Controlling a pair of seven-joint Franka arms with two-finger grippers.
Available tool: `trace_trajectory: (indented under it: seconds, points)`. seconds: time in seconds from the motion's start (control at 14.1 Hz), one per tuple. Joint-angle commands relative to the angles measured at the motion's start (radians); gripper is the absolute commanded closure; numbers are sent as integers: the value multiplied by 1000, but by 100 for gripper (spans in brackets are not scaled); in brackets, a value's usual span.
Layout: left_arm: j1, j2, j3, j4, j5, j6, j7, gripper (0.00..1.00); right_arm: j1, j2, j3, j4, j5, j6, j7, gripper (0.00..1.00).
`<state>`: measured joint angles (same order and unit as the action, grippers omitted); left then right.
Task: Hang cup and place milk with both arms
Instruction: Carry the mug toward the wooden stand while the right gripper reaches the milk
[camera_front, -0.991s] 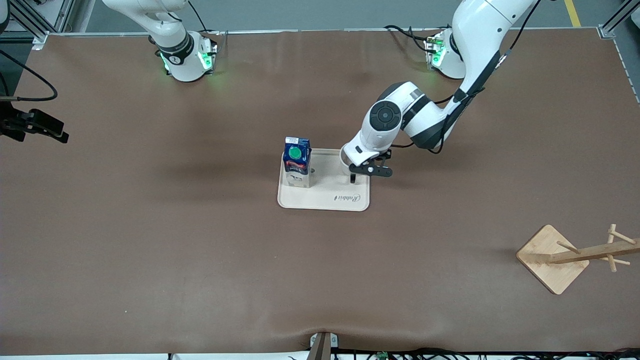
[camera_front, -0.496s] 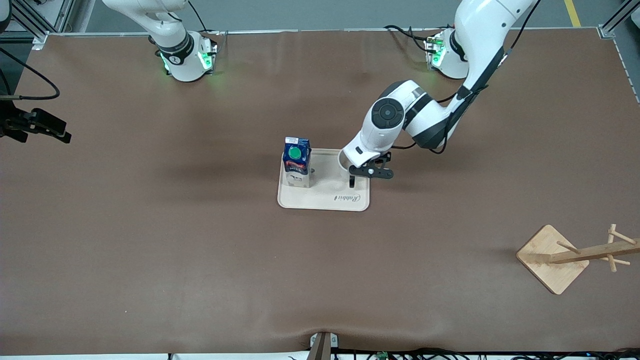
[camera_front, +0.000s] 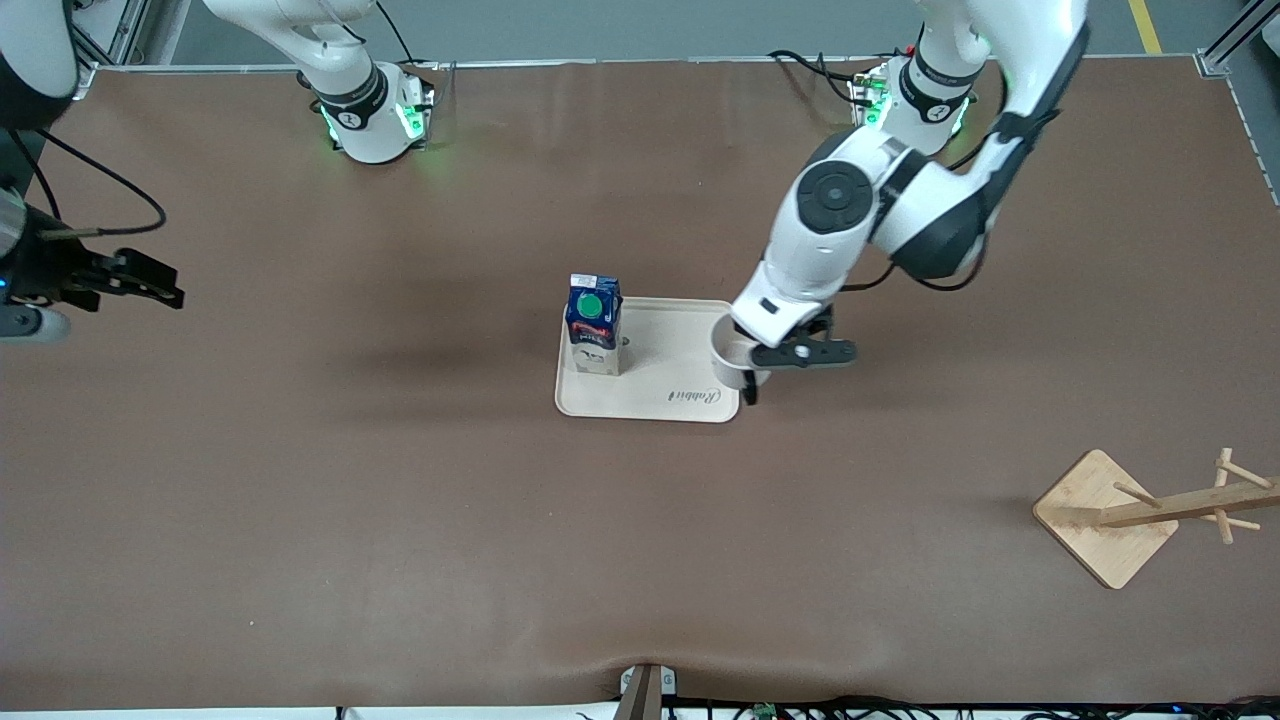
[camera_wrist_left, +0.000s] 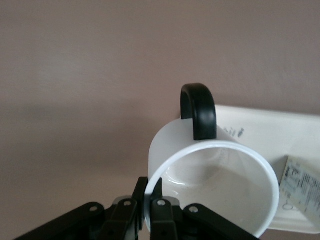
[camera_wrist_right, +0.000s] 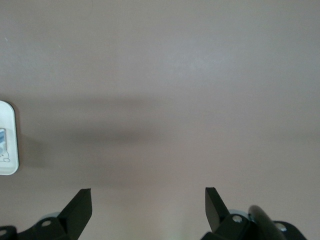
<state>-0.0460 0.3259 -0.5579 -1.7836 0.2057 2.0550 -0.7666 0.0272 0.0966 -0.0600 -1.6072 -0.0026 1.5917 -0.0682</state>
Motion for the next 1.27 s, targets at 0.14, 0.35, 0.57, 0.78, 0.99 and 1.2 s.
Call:
trace_trajectory:
  seconds: [0.14, 0.35, 0.57, 0.78, 0.99, 1.2]
  points:
    - [139, -77, -3, 47, -23, -90, 110, 100, 68, 117, -1, 41, 100, 39, 5, 0]
    - [263, -100, -5, 47, -23, -101, 321, 100, 118, 152, -1, 35, 194, 54, 8, 0]
    - [375, -123, -5, 49, -28, -102, 495, 100, 248, 166, -3, 6, 222, 86, 245, 0]
    - [437, -145, -4, 81, -29, -107, 602, 100, 385, 205, -1, -10, 225, 163, 470, 0]
    - [511, -146, -3, 107, -77, -119, 760, 100, 514, 242, -1, -5, 225, 261, 597, 0]
    - [598, -142, -2, 141, -109, -125, 939, 100, 615, 288, -3, 3, 224, 320, 698, 0]
